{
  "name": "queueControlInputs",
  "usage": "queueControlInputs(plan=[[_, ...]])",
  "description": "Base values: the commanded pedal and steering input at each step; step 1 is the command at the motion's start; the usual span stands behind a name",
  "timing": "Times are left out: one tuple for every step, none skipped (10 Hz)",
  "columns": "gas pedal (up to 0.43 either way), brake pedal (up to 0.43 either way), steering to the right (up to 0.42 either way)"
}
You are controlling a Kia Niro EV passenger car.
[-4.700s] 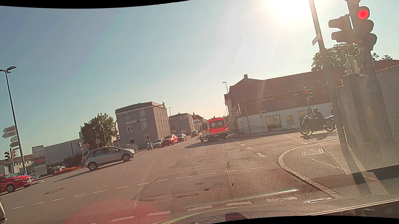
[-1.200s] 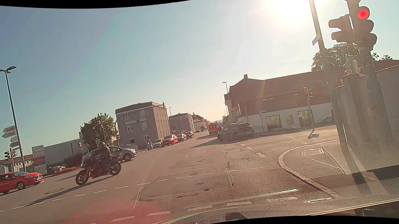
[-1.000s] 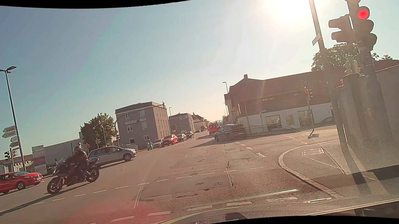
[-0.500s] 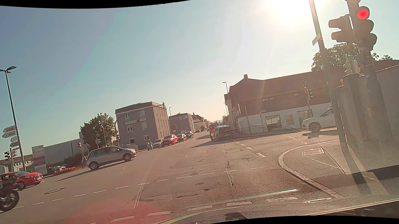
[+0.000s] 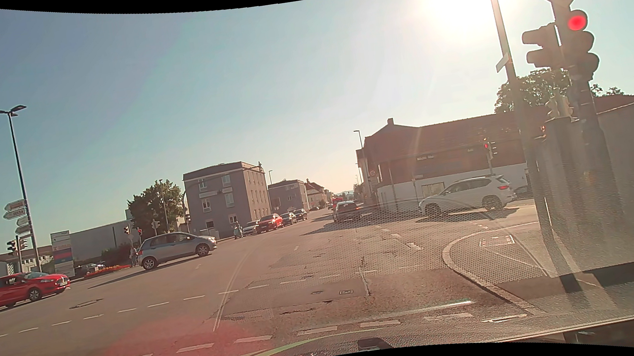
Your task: Follow the waypoints while adhering to traffic rules and regulations
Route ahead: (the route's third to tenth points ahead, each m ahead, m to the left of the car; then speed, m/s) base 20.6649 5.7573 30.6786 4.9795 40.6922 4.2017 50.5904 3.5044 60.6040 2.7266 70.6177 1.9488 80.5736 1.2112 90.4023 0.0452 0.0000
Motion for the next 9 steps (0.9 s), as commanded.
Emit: queueControlInputs(plan=[[0.000, 0.268, 0.000], [0.000, 0.268, 0.000], [0.000, 0.268, 0.001], [0.000, 0.268, 0.000], [0.000, 0.262, 0.000], [0.000, 0.268, 0.000], [0.000, 0.268, 0.001], [0.000, 0.268, 0.000], [0.000, 0.268, 0.000]])
